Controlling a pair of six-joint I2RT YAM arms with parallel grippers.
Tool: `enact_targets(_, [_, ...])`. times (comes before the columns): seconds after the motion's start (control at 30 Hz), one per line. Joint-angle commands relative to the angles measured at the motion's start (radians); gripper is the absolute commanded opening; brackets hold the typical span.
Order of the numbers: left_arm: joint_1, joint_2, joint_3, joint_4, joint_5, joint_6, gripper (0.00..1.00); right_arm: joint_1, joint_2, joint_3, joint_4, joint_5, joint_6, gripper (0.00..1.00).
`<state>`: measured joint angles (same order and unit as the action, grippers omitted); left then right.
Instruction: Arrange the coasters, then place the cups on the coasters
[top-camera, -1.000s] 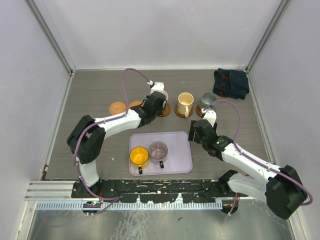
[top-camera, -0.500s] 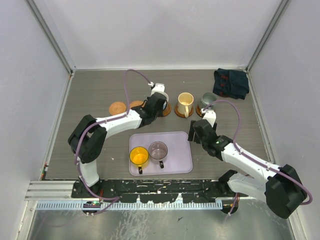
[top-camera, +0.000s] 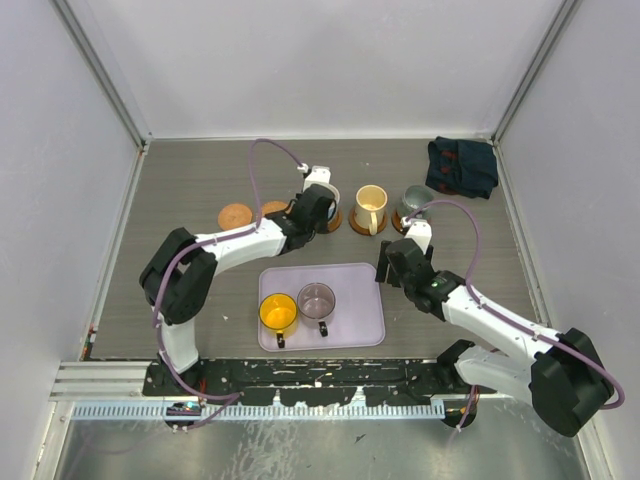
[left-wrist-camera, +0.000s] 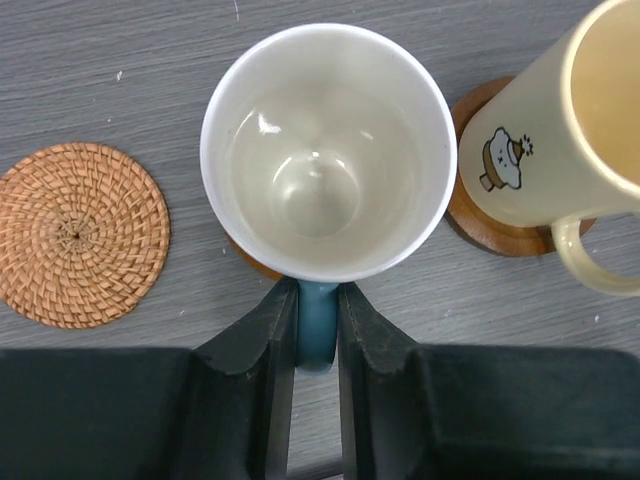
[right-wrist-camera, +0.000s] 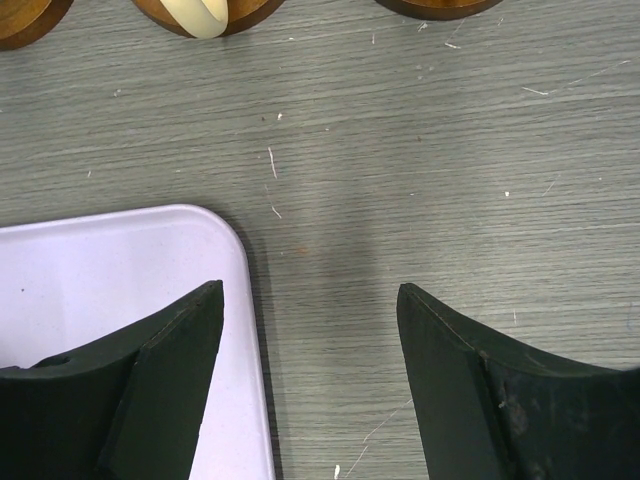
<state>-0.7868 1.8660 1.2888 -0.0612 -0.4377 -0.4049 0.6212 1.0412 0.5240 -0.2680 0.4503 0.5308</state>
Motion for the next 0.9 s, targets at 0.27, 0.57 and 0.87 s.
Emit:
enact_targets(0.27, [-0.010, -0.026, 0.049, 0.085, -0.032, -0.015, 0.42, 0.008, 0.008, 0.047, 0.041, 0.004, 0.014, 0.75])
enact_targets(0.57, [-0.018, -0.052, 0.017, 0.080, -0.022, -0.031, 0.42, 0.008, -0.004, 0.041, 0.038, -0.001, 0.023, 0.75])
enact_targets(0.87, [-0.030, -0.075, -0.014, 0.077, -0.019, -0.044, 0.42, 0.013, -0.015, 0.037, 0.035, -0.005, 0.034, 0.75])
